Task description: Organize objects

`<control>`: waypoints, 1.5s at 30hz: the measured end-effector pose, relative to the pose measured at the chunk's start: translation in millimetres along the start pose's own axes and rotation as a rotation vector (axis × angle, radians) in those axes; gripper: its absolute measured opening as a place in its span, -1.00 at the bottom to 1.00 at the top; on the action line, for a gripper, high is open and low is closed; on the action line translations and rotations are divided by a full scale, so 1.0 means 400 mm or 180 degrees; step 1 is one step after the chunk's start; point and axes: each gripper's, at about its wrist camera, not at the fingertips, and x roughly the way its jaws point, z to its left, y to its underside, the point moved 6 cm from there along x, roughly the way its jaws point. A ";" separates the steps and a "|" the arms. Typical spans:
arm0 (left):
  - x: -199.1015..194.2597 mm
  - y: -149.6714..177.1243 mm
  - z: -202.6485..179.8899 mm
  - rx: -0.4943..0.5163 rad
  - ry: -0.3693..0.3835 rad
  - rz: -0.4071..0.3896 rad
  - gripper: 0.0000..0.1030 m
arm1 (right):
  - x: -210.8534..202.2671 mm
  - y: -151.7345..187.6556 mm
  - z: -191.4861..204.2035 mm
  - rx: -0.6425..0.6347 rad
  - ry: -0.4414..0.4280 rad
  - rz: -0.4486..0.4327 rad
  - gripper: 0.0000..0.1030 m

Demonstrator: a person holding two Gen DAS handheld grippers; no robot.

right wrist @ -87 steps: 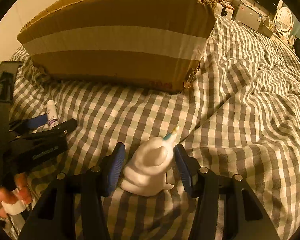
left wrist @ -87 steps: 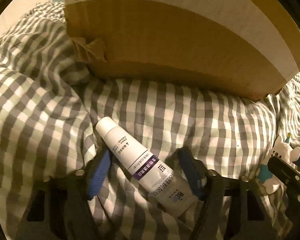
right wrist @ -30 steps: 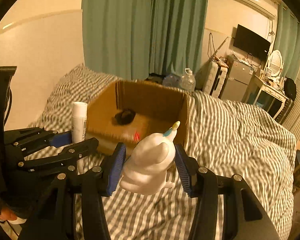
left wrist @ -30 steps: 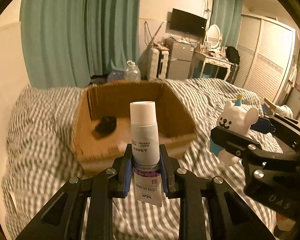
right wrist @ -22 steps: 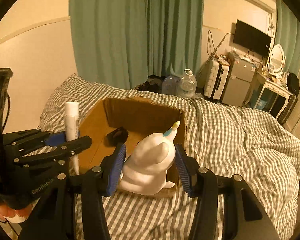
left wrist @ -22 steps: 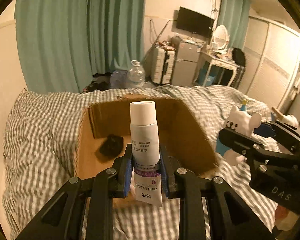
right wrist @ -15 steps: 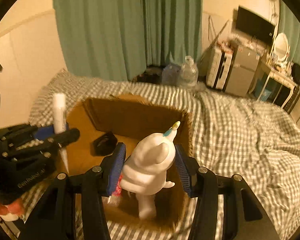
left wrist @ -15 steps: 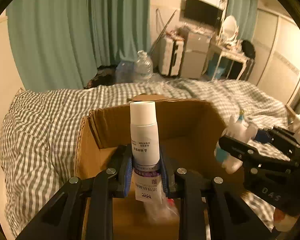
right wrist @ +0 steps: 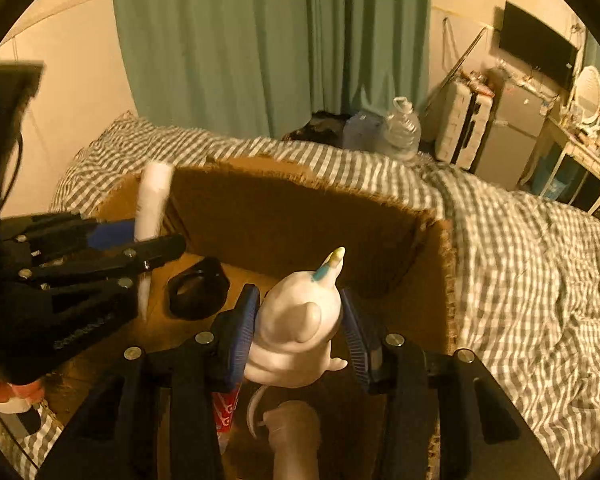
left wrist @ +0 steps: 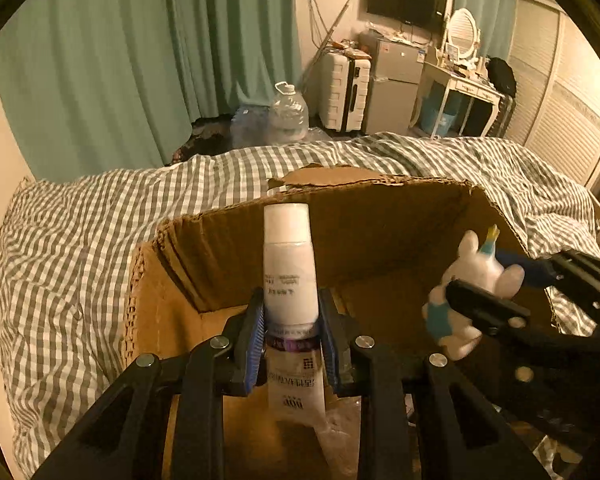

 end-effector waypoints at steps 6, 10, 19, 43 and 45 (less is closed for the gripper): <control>-0.063 0.008 0.030 -0.0027 -0.0055 -0.0187 0.31 | -0.071 -0.013 -0.015 0.0142 0.0047 -0.0161 0.33; -0.138 -0.002 0.030 -0.0012 -0.0044 -0.0389 0.42 | -0.137 -0.019 -0.018 0.0168 0.0084 -0.0266 0.38; -0.385 -0.039 -0.007 0.0078 -0.0271 -0.0952 0.73 | -0.347 -0.036 -0.008 0.0206 0.0212 -0.0587 0.59; -0.848 0.116 -0.075 -0.0037 -0.0217 -0.1686 0.98 | -0.832 0.051 0.076 0.0306 0.0344 -0.1552 0.99; -0.847 0.147 -0.072 -0.0093 -0.0211 -0.1713 0.98 | -0.836 0.086 0.079 0.0267 0.0269 -0.1524 0.99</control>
